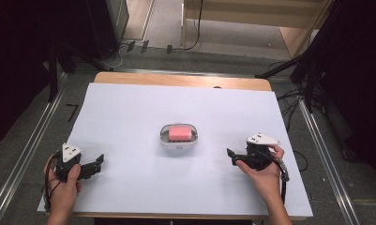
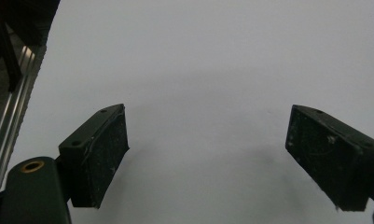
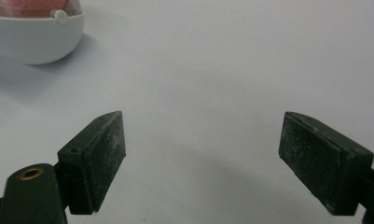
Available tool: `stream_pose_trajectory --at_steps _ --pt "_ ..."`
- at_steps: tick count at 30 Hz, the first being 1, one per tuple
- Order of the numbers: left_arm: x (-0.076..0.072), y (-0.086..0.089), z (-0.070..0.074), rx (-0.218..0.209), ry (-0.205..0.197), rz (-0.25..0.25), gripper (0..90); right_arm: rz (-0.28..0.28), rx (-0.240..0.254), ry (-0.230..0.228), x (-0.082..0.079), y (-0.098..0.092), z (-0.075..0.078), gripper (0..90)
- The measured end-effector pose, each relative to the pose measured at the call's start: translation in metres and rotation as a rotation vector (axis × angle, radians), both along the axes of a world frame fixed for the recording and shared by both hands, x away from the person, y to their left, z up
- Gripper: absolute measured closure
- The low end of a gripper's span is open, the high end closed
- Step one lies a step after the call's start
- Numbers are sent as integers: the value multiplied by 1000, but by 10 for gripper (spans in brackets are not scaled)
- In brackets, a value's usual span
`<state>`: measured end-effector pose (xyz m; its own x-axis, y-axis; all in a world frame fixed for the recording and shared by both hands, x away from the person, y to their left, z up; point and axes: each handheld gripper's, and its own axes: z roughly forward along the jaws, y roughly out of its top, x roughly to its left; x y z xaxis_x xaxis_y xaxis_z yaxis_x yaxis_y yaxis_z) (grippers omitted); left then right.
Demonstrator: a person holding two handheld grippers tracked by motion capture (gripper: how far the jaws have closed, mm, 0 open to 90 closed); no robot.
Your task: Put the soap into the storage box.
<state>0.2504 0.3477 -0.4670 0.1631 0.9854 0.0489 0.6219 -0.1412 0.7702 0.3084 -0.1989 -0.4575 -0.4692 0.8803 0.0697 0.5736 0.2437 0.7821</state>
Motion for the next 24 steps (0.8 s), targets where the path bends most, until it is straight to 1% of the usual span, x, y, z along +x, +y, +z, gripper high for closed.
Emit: stream_pose_trajectory --at_steps 6,11,12,16,20,24 --pt "0 0 0 3 -1 -1 138 -38 0 11 -4 -15 -5 142" --pt "0 0 0 4 -4 1 138 -50 -13 5 -8 -25 -8 137" --pt "0 0 0 2 -5 1 138 -50 -22 3 -9 -26 -9 137" --pt "-1 0 0 -1 -8 2 138 -59 -32 6 -13 -35 -12 136" --pt "-1 0 0 2 -11 4 138 -79 -20 4 -17 -46 -14 136" --pt "-2 0 1 7 -20 6 135 -110 27 -13 -21 -57 -16 136"
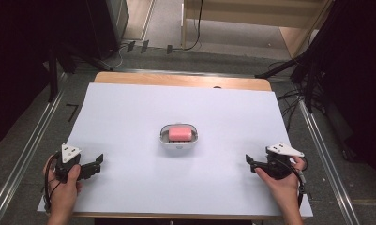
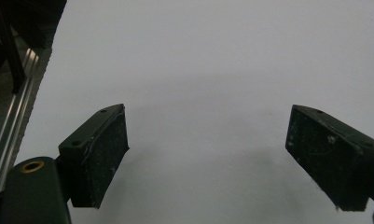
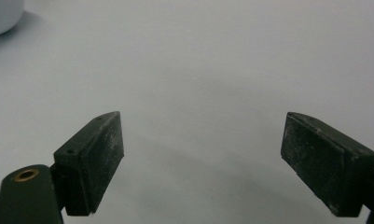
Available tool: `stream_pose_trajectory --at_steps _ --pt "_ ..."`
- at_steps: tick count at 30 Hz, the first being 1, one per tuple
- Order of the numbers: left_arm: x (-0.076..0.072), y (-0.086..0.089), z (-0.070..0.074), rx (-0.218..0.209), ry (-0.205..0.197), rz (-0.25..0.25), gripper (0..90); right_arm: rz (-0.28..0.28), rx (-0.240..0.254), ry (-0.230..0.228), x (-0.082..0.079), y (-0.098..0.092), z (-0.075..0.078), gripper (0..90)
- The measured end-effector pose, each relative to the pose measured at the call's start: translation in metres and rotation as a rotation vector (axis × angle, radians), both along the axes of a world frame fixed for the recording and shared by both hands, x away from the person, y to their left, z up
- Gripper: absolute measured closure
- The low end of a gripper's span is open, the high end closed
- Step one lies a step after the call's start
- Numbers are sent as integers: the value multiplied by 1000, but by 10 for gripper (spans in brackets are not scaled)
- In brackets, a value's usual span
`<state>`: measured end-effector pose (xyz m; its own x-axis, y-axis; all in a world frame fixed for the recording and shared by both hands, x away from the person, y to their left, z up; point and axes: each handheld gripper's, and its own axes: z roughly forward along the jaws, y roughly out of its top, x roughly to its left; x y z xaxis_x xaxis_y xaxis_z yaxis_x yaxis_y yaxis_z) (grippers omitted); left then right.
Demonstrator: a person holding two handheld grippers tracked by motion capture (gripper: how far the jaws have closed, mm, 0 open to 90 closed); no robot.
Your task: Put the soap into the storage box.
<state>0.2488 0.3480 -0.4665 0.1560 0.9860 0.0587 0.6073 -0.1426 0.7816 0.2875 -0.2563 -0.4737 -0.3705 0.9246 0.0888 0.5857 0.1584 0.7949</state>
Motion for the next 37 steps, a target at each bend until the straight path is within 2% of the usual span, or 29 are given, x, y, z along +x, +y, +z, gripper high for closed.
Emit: stream_pose_trajectory --at_steps 2,5,7,11,14,15,17,18,19,21,23,26,27,29,30,33,37 --pt "-1 0 0 -1 -2 1 135 -13 16 -8 -3 -5 -1 136" --pt "-1 0 1 1 -7 2 133 -40 -9 -28 -6 -11 -1 136" --pt "-1 0 1 -2 -15 11 132 -53 6 -45 -8 -17 0 136" --pt "-6 3 3 -20 -68 48 131 -80 2 -47 -12 -25 -4 136" --pt "-9 5 5 -52 -106 39 131 -83 4 -52 -13 -30 -6 137" --pt "-9 6 6 -89 -138 19 134 -85 5 -55 -14 -32 -6 137" --pt "-11 11 7 -253 -237 -9 143 -91 19 -60 -14 -37 -7 138" --pt "-11 12 9 -308 -270 -7 142 -100 34 -61 -13 -40 -9 138" --pt "-11 11 9 -313 -294 0 142 -106 51 -60 -13 -43 -10 138" --pt "-9 8 8 -239 -322 30 141 -116 71 -71 -15 -46 -10 138" --pt "-6 3 5 -163 -299 71 135 -122 52 -78 -18 -48 -9 138" --pt "-6 0 5 -136 -306 41 137 -130 55 -74 -21 -54 -10 138" --pt "-7 0 5 -131 -312 26 136 -134 69 -70 -21 -55 -10 138" --pt "-7 0 4 -131 -310 33 131 -136 77 -66 -20 -54 -11 138" --pt "-6 1 4 -141 -304 45 132 -129 67 -63 -19 -53 -12 138" --pt "-5 4 4 -174 -294 37 140 -119 37 -59 -18 -49 -14 138" --pt "-5 5 4 -186 -291 28 139 -114 42 -59 -18 -49 -14 138"
